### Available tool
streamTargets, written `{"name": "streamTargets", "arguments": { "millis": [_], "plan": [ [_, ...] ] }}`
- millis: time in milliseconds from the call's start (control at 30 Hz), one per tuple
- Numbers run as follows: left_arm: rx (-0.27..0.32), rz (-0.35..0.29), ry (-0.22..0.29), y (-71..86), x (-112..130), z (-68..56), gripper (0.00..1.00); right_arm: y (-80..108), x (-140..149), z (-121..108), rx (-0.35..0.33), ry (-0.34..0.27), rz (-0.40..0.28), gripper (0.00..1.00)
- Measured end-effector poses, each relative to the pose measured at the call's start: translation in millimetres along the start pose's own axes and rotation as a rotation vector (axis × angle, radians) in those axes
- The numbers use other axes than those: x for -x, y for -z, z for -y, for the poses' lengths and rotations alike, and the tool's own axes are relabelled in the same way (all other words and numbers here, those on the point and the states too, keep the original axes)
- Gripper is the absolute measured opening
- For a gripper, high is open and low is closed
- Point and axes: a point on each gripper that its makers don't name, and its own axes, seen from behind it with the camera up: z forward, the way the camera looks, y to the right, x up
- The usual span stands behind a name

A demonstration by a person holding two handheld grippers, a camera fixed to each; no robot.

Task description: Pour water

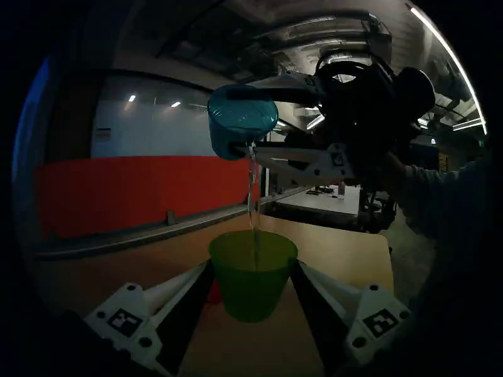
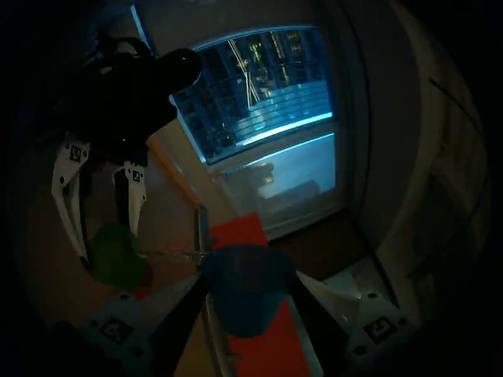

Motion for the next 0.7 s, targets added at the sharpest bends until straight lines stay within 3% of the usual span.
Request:
{"name": "streamTargets", "arguments": {
  "millis": [700],
  "plan": [
    [0.002,0.003,-0.002,-2.6,-0.1,-1.6,0.85,-3.5,-5.8,-13.1,0.022,0.126,0.002,0.90]
  ]
}}
